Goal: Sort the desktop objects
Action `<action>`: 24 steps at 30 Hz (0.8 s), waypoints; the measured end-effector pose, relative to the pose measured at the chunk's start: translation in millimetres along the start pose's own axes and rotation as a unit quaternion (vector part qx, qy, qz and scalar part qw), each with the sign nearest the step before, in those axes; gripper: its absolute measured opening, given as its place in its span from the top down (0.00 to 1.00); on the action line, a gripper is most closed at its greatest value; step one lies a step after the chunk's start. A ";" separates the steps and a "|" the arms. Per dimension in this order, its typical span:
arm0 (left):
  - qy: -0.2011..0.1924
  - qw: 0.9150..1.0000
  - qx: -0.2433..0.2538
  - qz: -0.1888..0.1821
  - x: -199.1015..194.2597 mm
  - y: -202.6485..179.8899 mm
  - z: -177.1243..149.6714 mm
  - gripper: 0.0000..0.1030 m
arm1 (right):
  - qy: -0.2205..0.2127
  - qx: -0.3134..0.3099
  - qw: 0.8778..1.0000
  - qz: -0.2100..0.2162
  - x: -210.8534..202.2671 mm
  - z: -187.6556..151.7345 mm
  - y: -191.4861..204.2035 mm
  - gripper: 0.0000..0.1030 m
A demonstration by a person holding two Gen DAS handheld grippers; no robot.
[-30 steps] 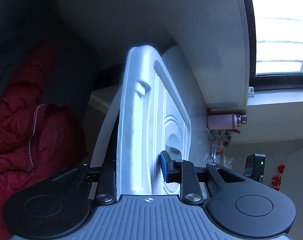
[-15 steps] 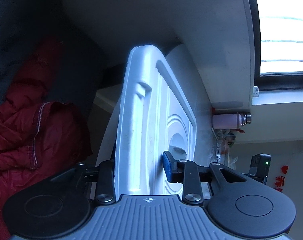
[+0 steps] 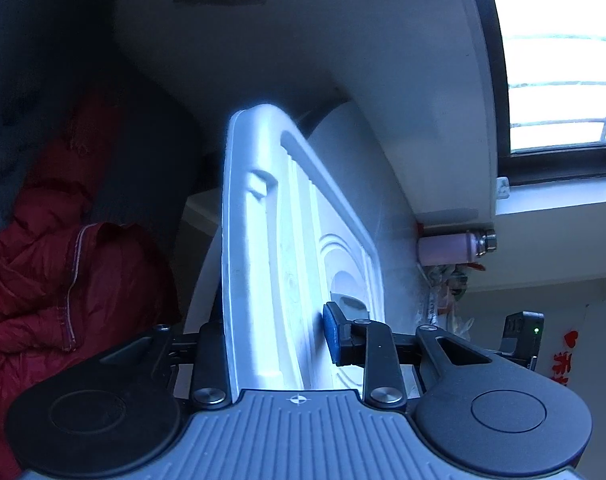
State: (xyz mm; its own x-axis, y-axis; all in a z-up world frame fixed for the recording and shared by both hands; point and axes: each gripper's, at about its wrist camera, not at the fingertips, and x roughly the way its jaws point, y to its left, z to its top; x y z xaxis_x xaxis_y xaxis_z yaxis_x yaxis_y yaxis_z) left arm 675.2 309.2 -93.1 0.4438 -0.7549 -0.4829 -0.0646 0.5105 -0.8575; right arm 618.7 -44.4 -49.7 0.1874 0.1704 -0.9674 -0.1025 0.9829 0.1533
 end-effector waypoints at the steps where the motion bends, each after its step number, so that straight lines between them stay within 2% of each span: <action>1: -0.003 1.000 -0.001 -0.004 -2.6 -0.8 -0.3 0.74 | -0.001 -0.001 1.000 0.001 -3.7 -2.0 -1.1 0.96; 10: -0.026 0.999 0.002 -0.023 -20.1 -11.9 -6.3 0.81 | -0.009 -0.011 1.000 0.007 -3.4 5.7 -19.1 0.96; 17: -0.034 0.999 0.011 -0.029 -28.9 -23.7 -10.4 0.82 | -0.021 -0.016 1.000 0.009 8.5 21.6 -29.5 0.97; 24: -0.041 0.998 0.023 -0.037 -34.2 -41.5 -12.5 0.85 | -0.033 -0.020 0.999 0.008 -13.9 16.0 -26.1 0.97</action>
State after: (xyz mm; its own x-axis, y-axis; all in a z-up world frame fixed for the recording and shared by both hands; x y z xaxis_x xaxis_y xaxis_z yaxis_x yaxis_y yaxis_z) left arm 651.5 308.7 -43.2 0.5178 -0.7555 -0.4014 0.0117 0.4754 -0.8797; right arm 634.4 -71.3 -37.1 0.2491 0.1925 -0.9491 -0.1442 0.9765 0.1602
